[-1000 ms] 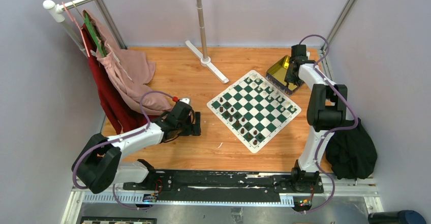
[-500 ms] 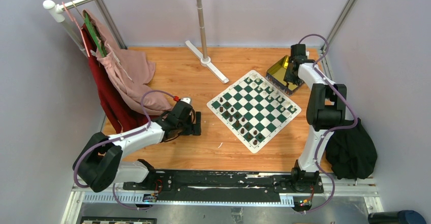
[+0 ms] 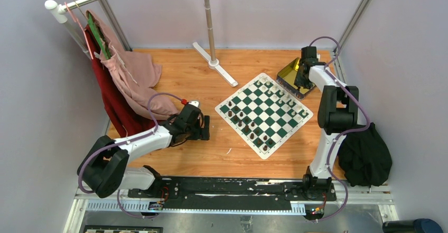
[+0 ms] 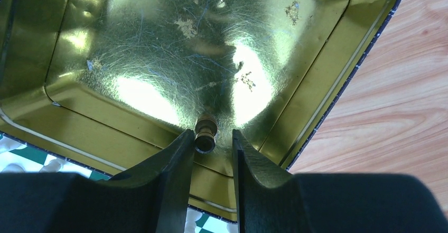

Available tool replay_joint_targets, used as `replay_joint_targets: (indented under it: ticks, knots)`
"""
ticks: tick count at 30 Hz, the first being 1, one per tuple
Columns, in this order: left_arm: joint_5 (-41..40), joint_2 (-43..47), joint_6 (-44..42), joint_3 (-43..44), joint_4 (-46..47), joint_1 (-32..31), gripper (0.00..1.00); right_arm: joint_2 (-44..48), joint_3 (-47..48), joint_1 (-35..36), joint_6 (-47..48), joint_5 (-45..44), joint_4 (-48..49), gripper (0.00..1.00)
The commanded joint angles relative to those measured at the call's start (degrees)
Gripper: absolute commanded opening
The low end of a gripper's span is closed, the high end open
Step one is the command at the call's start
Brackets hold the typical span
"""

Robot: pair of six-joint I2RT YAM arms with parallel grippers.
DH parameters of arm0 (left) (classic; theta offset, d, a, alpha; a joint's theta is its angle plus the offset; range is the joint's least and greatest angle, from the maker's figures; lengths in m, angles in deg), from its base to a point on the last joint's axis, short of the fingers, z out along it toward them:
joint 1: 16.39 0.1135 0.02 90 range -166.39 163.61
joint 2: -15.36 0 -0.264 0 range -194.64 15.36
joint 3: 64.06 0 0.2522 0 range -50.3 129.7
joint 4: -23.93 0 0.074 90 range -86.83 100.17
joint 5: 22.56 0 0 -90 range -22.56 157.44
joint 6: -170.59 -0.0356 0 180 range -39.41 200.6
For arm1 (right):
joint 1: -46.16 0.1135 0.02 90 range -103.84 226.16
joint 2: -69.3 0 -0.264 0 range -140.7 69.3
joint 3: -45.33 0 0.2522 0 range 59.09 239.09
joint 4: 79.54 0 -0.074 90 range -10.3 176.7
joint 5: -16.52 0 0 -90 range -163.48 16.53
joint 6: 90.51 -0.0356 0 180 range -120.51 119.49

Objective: Set up the chess pieces on the board
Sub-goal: Pick up the chess piece from the storage box.

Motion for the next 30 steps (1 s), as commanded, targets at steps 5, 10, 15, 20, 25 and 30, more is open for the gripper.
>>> replay_joint_targets:
  ticks: [5, 10, 15, 20, 25, 30]
  knots:
    - [0.08, -1.79, -0.47, 0.7, 0.4, -0.22, 1.0, -2.1, 1.15, 0.53, -1.13, 1.09, -2.16, 0.35]
    - [0.08, -2.18, -0.58, 0.86, 0.46, -0.23, 1.0, -2.29, 1.02, 0.52, -1.22, 1.19, -2.11, 0.33]
    - [-0.01, -2.31, -0.88, 1.09, 0.34, -0.22, 1.0, -2.51, 1.19, 0.53, -1.21, 1.28, -2.16, 0.24]
    - [-0.09, -2.53, -1.16, 1.48, 0.3, -0.22, 1.0, -2.03, 1.3, 0.56, -0.97, 0.85, -2.18, 0.05]
    - [-0.1, -2.6, -1.6, 1.93, 0.13, -0.27, 1.0, -1.2, 2.35, 0.48, -0.56, 0.23, -2.38, 0.0]
    - [-0.26, -2.31, -1.89, 1.97, -0.01, -0.28, 1.0, -0.13, 3.5, 0.52, -0.56, -0.67, -2.36, 0.0]
